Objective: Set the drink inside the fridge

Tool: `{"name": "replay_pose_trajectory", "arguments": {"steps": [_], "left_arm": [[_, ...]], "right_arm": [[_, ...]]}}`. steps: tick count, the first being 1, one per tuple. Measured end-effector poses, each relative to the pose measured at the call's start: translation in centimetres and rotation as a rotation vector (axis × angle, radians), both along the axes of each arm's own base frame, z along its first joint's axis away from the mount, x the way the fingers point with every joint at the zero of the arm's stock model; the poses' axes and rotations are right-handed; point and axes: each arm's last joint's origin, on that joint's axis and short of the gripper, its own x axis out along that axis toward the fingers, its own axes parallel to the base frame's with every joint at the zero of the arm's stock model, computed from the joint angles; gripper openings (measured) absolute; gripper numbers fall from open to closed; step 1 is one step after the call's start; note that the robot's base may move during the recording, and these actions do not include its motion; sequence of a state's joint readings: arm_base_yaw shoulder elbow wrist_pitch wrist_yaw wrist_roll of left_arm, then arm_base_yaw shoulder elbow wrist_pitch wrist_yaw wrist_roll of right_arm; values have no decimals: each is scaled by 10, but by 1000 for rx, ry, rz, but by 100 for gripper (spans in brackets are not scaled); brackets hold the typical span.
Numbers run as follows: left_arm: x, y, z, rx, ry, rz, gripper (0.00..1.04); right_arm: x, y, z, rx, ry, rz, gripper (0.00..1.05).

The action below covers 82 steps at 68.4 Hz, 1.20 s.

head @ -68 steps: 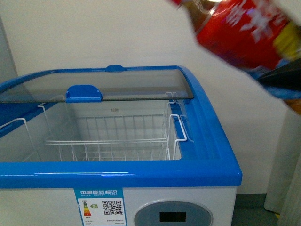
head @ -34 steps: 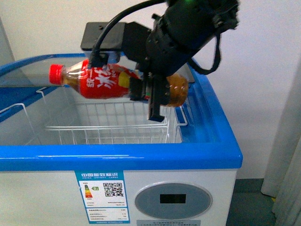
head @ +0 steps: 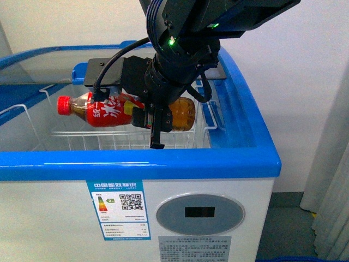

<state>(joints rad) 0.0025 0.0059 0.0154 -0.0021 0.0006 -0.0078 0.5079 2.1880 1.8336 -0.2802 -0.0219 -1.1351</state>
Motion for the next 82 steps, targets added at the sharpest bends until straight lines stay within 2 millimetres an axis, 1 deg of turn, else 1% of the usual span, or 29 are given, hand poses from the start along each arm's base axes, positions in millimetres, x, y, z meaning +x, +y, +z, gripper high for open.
{"name": "replay_pose_trajectory", "arguments": {"steps": [5,11,17,24,31,35,38,40,43,50,59,64,82], "left_arm": [[0,0,0,0,0,0,3],[0,0,0,0,0,0,3],[0,0,0,0,0,0,3],[0,0,0,0,0,0,3],[0,0,0,0,0,0,3],[0,0,0,0,0,0,3],[0,0,0,0,0,0,3],[0,0,0,0,0,0,3],[0,0,0,0,0,0,3],[0,0,0,0,0,0,3],[0,0,0,0,0,0,3],[0,0,0,0,0,-1,3],[0,0,0,0,0,0,3]], "right_arm": [[9,0,-9,-1,8,-21,39],[19,0,-12,6,-16,-43,39],[24,2,-20,-9,-30,-58,39],[29,4,-24,-8,-60,-77,39],[38,6,-27,-17,-118,-102,39],[45,7,-32,-27,-166,-111,39],[47,7,-40,-22,-146,-93,39],[46,6,-51,-54,-129,-78,39],[41,9,-60,-74,-110,-52,39],[35,15,-68,-53,-73,-30,39],[28,18,-92,-78,4,-22,39],[28,17,-100,-85,31,-29,39],[39,17,-107,-37,80,-72,39]]}}
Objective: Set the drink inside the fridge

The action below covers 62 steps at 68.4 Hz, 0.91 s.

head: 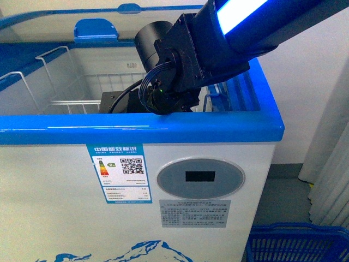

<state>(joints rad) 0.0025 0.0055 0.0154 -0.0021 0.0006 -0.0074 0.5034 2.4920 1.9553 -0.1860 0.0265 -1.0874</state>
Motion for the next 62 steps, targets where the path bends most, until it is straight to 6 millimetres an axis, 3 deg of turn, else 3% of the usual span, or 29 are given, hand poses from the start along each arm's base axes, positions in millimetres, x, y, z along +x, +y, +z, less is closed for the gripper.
{"name": "replay_pose_trajectory", "arguments": {"steps": [4,29,35,51,59,62], "left_arm": [[0,0,0,0,0,0,3],[0,0,0,0,0,0,3],[0,0,0,0,0,0,3],[0,0,0,0,0,1,3],[0,0,0,0,0,-2,3],[0,0,0,0,0,1,3]], "right_arm": [[1,1,1,14,7,-13,39],[-2,2,4,99,86,-51,98],[-6,2,14,129,96,-61,97],[-35,-27,91,356,67,-124,98],[-66,-41,134,526,36,-134,98],[-81,-53,159,626,-21,-194,98]]}}
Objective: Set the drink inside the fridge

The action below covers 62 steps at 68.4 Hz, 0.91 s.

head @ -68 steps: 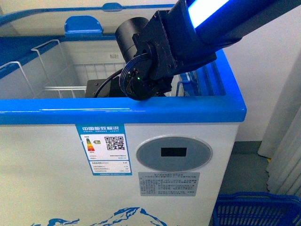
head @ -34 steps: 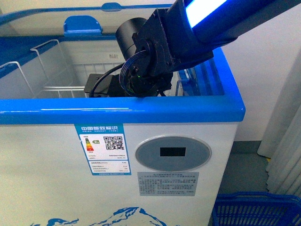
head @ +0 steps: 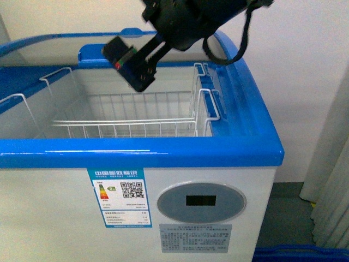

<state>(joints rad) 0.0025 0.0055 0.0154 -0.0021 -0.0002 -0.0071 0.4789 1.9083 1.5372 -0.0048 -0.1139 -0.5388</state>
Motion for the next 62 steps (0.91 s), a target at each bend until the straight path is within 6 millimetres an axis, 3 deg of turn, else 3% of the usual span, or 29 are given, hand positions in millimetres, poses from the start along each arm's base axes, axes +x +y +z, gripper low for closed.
{"name": "replay_pose_trajectory", "arguments": {"steps": [6,11,16,21,22,26,28,39,52,62], "left_arm": [[0,0,0,0,0,-1,3],[0,0,0,0,0,0,3],[0,0,0,0,0,0,3],[0,0,0,0,0,-1,3],[0,0,0,0,0,0,3],[0,0,0,0,0,0,3],[0,0,0,0,0,0,3],[0,0,0,0,0,0,3],[0,0,0,0,0,-2,3],[0,0,0,0,0,0,3]], "right_arm": [[-23,-35,31,121,-40,-204,98],[-39,-67,43,195,-46,-366,98],[-75,-111,47,267,-57,-573,98],[-126,-142,42,321,-52,-715,98],[-144,-148,39,332,-51,-745,98],[-192,-162,29,372,-50,-781,98],[-206,-166,27,399,-62,-782,98],[-232,-178,22,596,-253,-650,74],[-240,-189,-36,561,-191,-677,39],[-251,-195,-54,568,-200,-668,13]]}}
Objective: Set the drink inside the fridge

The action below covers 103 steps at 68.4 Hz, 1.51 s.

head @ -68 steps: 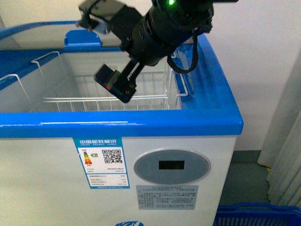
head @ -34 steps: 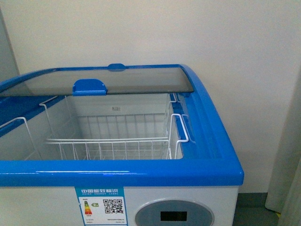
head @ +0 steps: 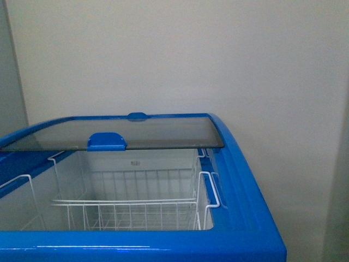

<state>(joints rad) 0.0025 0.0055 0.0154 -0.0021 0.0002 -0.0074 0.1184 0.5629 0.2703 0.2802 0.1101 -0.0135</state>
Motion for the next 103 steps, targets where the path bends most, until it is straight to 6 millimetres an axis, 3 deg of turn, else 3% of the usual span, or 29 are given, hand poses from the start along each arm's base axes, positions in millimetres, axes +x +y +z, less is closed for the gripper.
{"name": "replay_pose_trajectory", "arguments": {"steps": [3,15,47,97,99,103], "left_arm": [[0,0,0,0,0,0,3],[0,0,0,0,0,0,3],[0,0,0,0,0,0,3],[0,0,0,0,0,0,3],[0,0,0,0,0,0,3],[0,0,0,0,0,0,17]], "right_arm": [[-4,-2,-6,0,-6,-3,2],[-12,-14,-23,4,-2,-12,3],[-29,-14,-50,4,-10,-6,3],[-49,-14,-54,4,-46,-8,3],[-49,-14,-54,4,-46,-7,7],[-49,-14,-54,4,-46,-7,21]]}}
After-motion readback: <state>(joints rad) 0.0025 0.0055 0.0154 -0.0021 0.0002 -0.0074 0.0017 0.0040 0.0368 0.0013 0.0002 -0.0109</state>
